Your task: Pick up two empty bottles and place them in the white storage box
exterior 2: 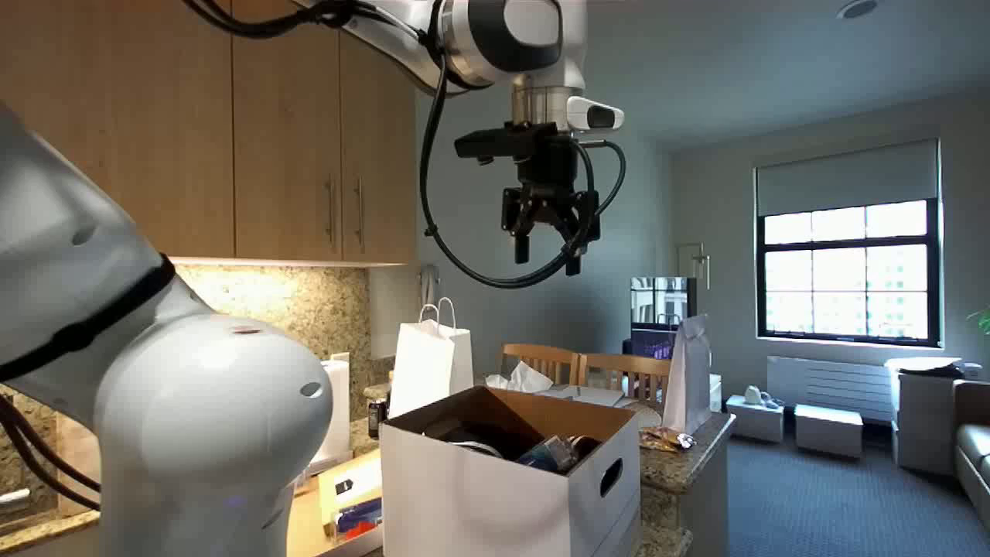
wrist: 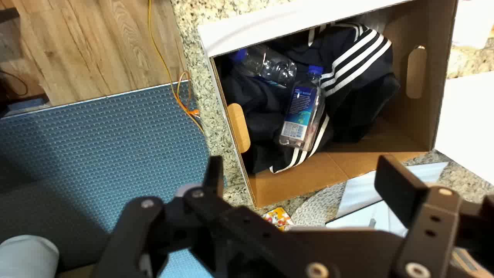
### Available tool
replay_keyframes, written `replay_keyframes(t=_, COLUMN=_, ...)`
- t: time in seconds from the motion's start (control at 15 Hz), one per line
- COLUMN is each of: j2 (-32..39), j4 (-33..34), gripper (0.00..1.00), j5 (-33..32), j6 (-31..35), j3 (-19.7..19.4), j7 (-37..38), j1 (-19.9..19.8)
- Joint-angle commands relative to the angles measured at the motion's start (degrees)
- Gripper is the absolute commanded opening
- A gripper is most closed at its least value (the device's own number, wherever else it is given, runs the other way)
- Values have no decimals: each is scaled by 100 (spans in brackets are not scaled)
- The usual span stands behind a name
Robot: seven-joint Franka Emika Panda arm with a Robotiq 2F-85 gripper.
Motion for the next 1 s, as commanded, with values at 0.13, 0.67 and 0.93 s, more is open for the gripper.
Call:
replay_keyframes(t=0.13, j2=27, j4=14, gripper=100, j5=86, j6=-17, j3=98, j7=-80, j1=-142)
replay_keyframes(t=0.67, j2=60, j4=60, gripper=100, j5=97, j6=-56, j3=93, j7=-86, j1=-132)
replay_keyframes(t=0.93, j2=303, j4=-121, gripper=100, j5=146, j6=-275, j3=628, j7=-42, j1=242)
